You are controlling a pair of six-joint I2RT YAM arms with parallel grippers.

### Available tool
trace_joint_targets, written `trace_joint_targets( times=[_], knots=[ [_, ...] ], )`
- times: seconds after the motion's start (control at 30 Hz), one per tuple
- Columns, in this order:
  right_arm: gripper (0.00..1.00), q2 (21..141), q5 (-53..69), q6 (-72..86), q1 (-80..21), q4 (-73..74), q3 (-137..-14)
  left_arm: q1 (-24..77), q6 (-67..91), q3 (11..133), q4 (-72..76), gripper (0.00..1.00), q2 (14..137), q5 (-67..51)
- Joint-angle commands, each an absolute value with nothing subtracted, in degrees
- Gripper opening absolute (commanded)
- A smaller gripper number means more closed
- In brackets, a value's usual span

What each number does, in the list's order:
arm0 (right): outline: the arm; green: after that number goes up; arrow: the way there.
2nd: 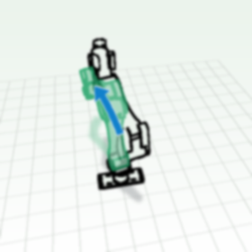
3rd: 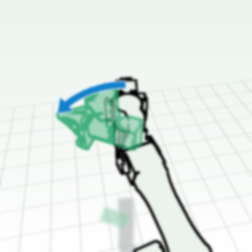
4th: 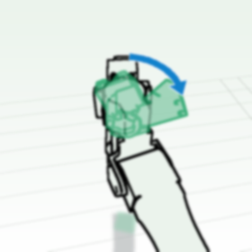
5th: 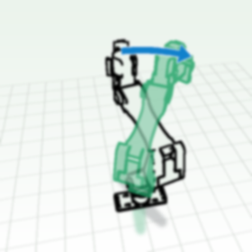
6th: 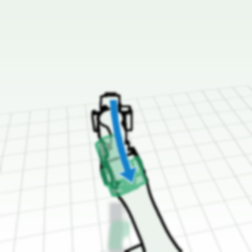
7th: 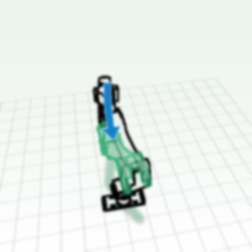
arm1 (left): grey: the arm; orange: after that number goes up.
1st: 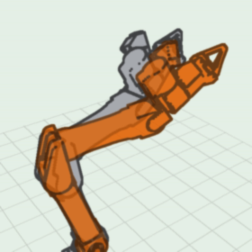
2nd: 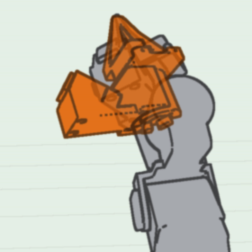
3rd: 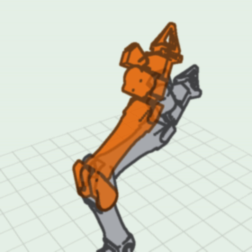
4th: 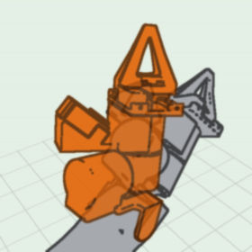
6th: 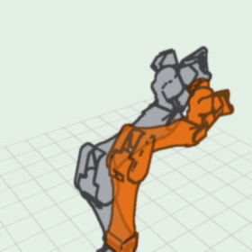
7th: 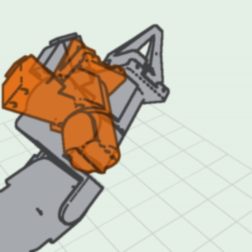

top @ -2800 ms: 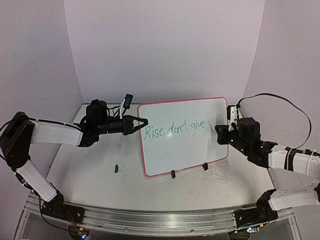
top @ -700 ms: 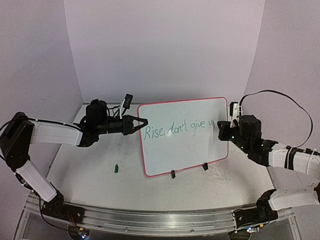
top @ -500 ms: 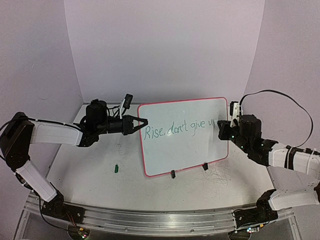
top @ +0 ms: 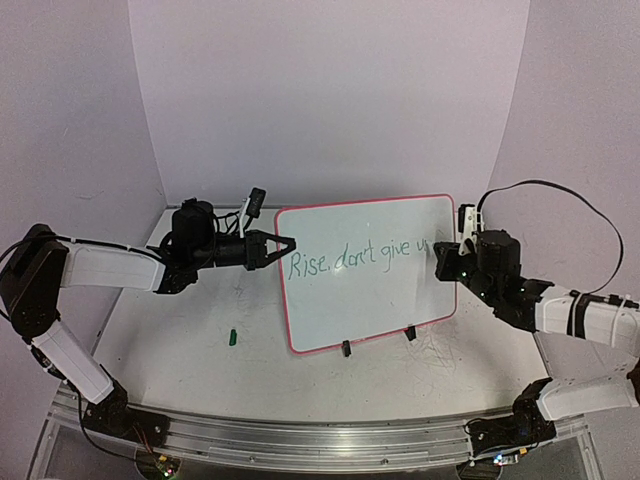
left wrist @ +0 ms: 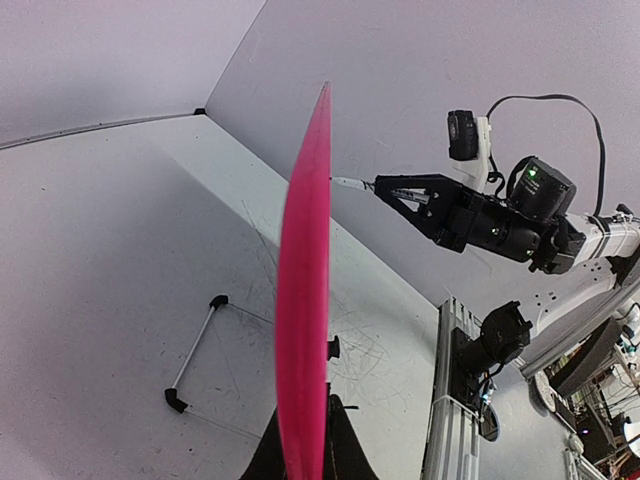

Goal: Write a sentence on the whiteboard

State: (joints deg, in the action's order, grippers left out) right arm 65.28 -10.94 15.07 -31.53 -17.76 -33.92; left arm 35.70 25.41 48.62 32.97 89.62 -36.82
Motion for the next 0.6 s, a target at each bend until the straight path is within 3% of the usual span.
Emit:
trace_joint_targets(
  times=[0.0,0.37,0.57],
  knots=[
    [0.00,63.83,-10.40,16.06,-31.33,-15.92,-32.24,34.64,20.99,48.78,30.84,0.00,87.88,-31.69],
    [0.00,61.54,-7.71,19.93,-31.32,-14.39,-27.18,34.63,21.01,48.61,30.78,0.00,87.59,-31.73],
    [0.00,60.13,-8.53,18.37,-31.36,-13.83,-31.40,34.63,21.01,48.64,30.80,0.00,87.63,-31.71]
  ],
)
